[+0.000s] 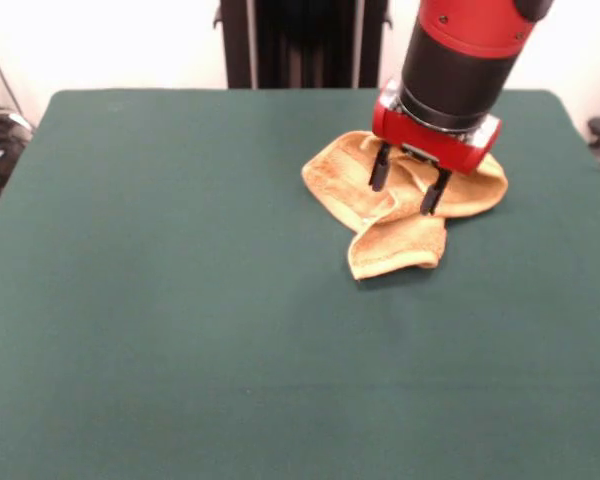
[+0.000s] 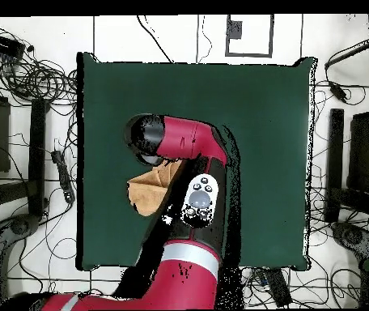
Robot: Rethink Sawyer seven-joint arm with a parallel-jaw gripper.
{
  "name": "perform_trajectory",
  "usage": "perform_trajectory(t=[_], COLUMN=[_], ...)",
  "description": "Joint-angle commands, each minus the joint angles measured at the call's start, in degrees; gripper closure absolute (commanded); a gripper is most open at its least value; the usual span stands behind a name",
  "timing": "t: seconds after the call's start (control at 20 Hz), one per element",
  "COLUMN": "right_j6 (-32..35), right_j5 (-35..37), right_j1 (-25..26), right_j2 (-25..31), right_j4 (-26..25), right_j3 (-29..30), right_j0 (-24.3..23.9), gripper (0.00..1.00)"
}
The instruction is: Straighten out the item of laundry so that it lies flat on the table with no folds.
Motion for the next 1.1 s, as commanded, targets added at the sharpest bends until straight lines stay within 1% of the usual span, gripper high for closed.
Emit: perform_trajectory(t=[0.05, 0.2, 0.4, 0.6, 0.8, 1.0, 1.05, 1.1], right_j6=[-16.0, -10.9, -9.1, -8.9, -7.7, 6.1, 7.0, 6.5], right_j5=[-17.5, -15.6, -14.1, -12.9, -13.2, -7.7, -4.9, -1.7], right_j1=[-2.9, -2.0, -2.1, -2.1, -2.3, -1.6, -1.9, -1.3], right_j2=[14.0, 12.1, 13.4, 15.7, 17.1, 14.5, 14.4, 13.7], right_j4=[-9.6, -11.0, -13.9, -15.3, -16.0, -10.3, -9.5, -9.8], right_j3=[9.0, 7.0, 6.1, 6.2, 6.8, 7.9, 8.5, 7.1], right_j0=[-4.0, -2.5, -3.2, -4.7, -5.7, -4.1, -4.0, -3.6], gripper=[0.0, 0.0, 0.0, 0.0, 0.0, 0.0, 0.0, 0.0])
